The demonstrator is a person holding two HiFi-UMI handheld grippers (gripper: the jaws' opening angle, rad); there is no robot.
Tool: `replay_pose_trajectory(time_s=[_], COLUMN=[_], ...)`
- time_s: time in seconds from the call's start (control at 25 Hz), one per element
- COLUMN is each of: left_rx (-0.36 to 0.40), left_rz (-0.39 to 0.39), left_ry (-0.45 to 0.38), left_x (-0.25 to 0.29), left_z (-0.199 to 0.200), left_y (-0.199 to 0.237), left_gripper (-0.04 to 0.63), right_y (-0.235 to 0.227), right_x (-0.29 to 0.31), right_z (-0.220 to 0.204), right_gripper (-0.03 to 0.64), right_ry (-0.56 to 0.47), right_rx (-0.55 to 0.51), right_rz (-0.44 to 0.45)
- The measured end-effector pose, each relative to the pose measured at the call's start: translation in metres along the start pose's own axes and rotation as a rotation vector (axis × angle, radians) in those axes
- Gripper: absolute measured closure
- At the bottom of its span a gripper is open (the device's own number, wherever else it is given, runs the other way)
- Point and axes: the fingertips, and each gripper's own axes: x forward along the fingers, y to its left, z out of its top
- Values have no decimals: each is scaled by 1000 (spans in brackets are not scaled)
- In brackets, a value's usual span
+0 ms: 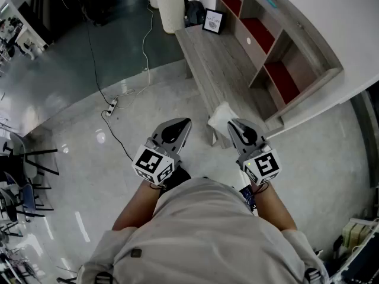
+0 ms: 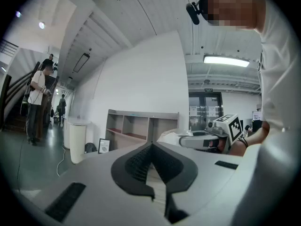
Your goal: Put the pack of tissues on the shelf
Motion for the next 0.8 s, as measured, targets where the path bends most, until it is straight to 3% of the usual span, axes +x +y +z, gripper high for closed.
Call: replay_pose_trajectory(time_s=[0.32,0.44,0.8], left_rx=[3,-4,-30], left_rz=[5,9,0], left_ry=[7,13,18], left_x=[5,5,4], left_z=[-2,-7,-11], left_y=[26,39,101], left_gripper=[581,581,581], right_y=[-6,-5,0], right_x=[24,36,96], right_z=[-5,-7,-5], right_gripper=[563,563,561], right_ry=[-22,13,15], right_rx=[-35,1,-6], right_rz=[21,13,27])
